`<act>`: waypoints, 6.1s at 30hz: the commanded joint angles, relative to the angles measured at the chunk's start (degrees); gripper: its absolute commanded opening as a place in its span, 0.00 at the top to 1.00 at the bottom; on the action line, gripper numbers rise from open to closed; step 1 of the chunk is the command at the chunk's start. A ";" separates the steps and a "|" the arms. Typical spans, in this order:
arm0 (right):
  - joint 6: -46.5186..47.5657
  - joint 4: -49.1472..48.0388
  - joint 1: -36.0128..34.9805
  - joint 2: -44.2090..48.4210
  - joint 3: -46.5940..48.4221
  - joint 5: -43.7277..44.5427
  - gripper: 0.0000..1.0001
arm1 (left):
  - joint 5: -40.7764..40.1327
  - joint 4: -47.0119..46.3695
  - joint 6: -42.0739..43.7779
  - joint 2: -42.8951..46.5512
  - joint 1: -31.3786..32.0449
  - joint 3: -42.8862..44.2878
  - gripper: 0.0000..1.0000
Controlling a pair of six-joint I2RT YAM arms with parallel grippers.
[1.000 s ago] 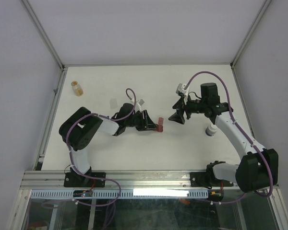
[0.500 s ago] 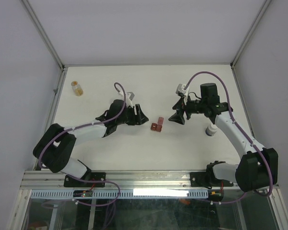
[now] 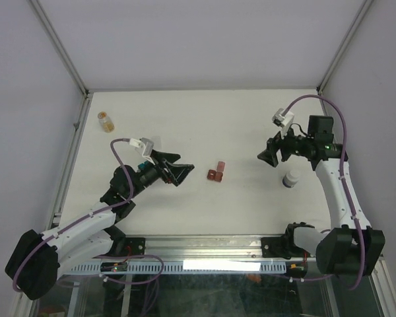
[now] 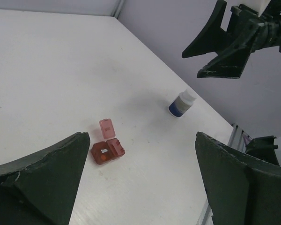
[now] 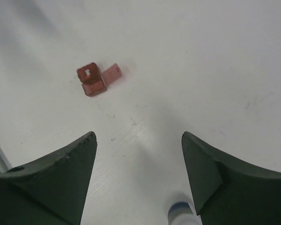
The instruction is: Sort the pills into containers
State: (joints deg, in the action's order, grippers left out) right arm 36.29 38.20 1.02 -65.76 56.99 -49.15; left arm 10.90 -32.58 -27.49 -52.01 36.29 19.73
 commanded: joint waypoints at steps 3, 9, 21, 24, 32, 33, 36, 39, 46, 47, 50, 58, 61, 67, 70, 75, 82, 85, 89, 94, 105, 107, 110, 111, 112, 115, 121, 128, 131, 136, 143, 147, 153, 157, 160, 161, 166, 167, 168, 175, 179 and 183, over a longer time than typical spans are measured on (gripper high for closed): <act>1.41 7.88 4.26 5.72 0.03 18.12 0.22 | 5.61 -10.32 -0.90 3.08 -0.17 -3.39 0.01; 3.32 8.58 9.05 6.84 -2.13 26.27 0.21 | 8.71 -12.05 -1.55 2.22 -0.22 -4.50 0.01; 5.16 8.52 12.67 -3.99 -3.60 29.68 0.32 | 7.44 -13.56 -2.04 3.72 -0.18 -7.14 0.01; 5.08 8.52 12.61 -5.19 -3.60 29.81 0.35 | 7.30 -13.57 -2.20 3.58 -0.17 -7.46 0.01; 5.36 7.79 12.54 -6.64 -5.20 31.57 0.39 | 7.36 -14.40 -2.83 2.29 -0.17 -7.61 0.01; 5.30 7.65 12.52 -6.85 -5.22 31.72 0.40 | 7.46 -14.44 -2.83 2.20 -0.18 -7.53 0.01; 5.19 7.60 12.49 -7.35 -5.22 31.98 0.46 | 7.56 -14.25 -2.97 2.26 -0.20 -7.42 0.01; 5.11 7.59 12.36 -7.20 -5.29 32.23 0.49 | 7.58 -13.93 -3.01 2.50 -0.19 -7.51 0.01; 5.04 7.69 12.11 -6.25 -5.25 32.39 0.50 | 7.65 -13.69 -3.08 2.70 -0.19 -7.43 0.01; 5.12 7.73 12.04 -6.20 -5.23 32.44 0.52 | 7.73 -13.66 -3.10 2.70 -0.22 -7.38 0.01; 5.05 8.13 11.94 -6.23 -4.94 32.40 0.64 | 7.87 -13.47 -3.10 2.75 -0.17 -7.25 0.01; 5.90 10.72 11.48 -4.22 -3.03 29.10 0.93 | 9.41 -14.55 -3.15 2.35 -0.19 -7.16 0.01; 6.07 11.59 11.07 -3.53 -2.36 27.72 0.98 | 10.20 -15.75 -3.19 2.05 -0.18 -7.24 0.01; 6.16 13.47 9.14 -2.85 -0.74 23.71 1.00 | 11.80 -17.57 -3.20 1.42 -0.11 -7.01 0.01; 6.15 14.70 7.59 -2.81 0.44 20.39 1.00 | 12.36 -16.49 -0.79 0.60 2.00 -5.77 0.04; 6.01 16.21 3.14 -2.92 2.62 15.74 1.00 | 6.22 -12.59 9.86 -0.80 10.57 -3.28 0.04; 6.60 18.13 -7.51 -4.39 5.43 10.14 1.00 | -0.43 -11.97 25.29 -7.51 19.64 -0.35 0.03; 7.08 18.11 -12.46 -4.95 5.85 6.73 1.00 | -6.18 -13.36 30.65 -11.82 23.33 1.31 0.01; 5.51 14.72 -18.93 -5.48 4.36 3.58 1.00 | -14.33 -13.13 35.38 -18.55 28.23 5.60 0.01; 3.79 10.10 -20.81 -7.05 2.12 -1.54 1.00 | -19.98 -13.17 36.01 -25.11 30.26 9.71 0.01; 3.34 9.09 -22.11 -7.23 0.96 -4.20 1.00 | -23.37 -11.97 36.18 -36.79 31.90 16.31 0.01; 3.29 9.09 -22.33 -7.08 0.78 -4.37 1.00 | -24.61 -10.43 36.07 -37.91 31.89 17.64 0.04; 3.38 9.17 -22.53 -6.93 0.58 -4.46 1.00 | -25.56 -7.67 35.87 -39.00 31.87 19.59 0.12; 3.38 9.18 -22.62 -6.94 0.51 -4.47 1.00 | -25.71 -6.77 35.65 -39.30 31.83 20.25 0.14; 3.40 9.26 -22.82 -6.99 0.51 -4.45 1.00 | -25.74 -5.96 35.45 -39.51 31.88 20.82 0.17; 3.44 9.35 -22.94 -6.86 0.54 -4.38 1.00 | -25.50 -4.95 35.06 -39.67 31.84 21.42 0.29; 3.47 9.53 -22.91 -6.50 0.55 -4.78 1.00 | -23.09 -3.16 35.12 -38.91 31.83 21.11 0.63; 11.02 13.40 -23.70 -6.15 0.48 -7.49 1.00 | -12.97 0.08 35.23 -34.87 30.45 19.42 1.00; 22.70 16.45 -24.59 -3.33 -1.25 -10.87 1.00 | -4.31 1.22 34.43 -32.13 28.11 17.87 1.00; 45.58 17.33 -25.75 2.76 -5.03 -11.91 1.00 | 5.05 3.67 34.96 -28.12 25.24 16.01 1.00; 38.05 15.21 -27.65 0.06 -1.79 -11.11 0.75 | 4.47 4.59 34.79 -26.74 24.79 15.47 1.00; 28.58 14.09 -27.45 1.95 -1.02 -9.14 0.26 | 2.49 3.66 35.08 -25.43 24.79 13.80 1.00; 3.92 9.00 -24.93 2.44 0.50 -7.39 0.21 | -0.03 2.83 33.95 -24.74 24.79 12.79 1.00; -7.76 7.68 -24.93 0.03 1.05 -4.33 0.21 | -1.86 2.78 32.75 -24.77 24.88 13.39 1.00; -11.31 9.49 -25.45 -1.78 2.36 -4.19 0.21 | -2.33 2.62 32.29 -24.85 24.88 13.65 1.00; -12.30 9.48 -25.92 -2.17 2.50 -4.20 0.21 | -2.37 2.56 32.10 -24.90 24.88 13.74 1.00; -15.71 6.33 -28.93 -3.09 0.98 -1.10 0.21 | -2.19 2.48 31.53 -24.95 24.97 13.87 1.00; -16.07 6.09 -29.21 -3.47 0.85 -1.05 0.21 | -2.23 2.39 31.53 -24.89 24.97 13.92 1.00; -16.33 5.98 -29.51 -3.96 0.76 -0.98 0.21 | -2.24 2.38 31.53 -24.82 24.97 13.87 1.00; -17.83 4.71 -31.02 -5.90 0.91 1.58 0.29 | -1.88 2.08 31.07 -25.05 24.97 14.02 1.00; -17.72 4.75 -31.41 -6.22 0.95 1.70 0.39 | -1.84 1.80 31.08 -24.90 24.95 13.89 1.00; -14.32 5.47 -31.64 -5.53 0.94 0.19 0.64 | -1.84 1.10 31.05 -25.04 25.02 13.43 1.00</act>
State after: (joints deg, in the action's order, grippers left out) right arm 19.92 44.93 -30.09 -72.20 56.90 -47.70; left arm 9.02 -27.00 3.95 -78.83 61.76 32.32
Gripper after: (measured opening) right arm 0.482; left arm 0.520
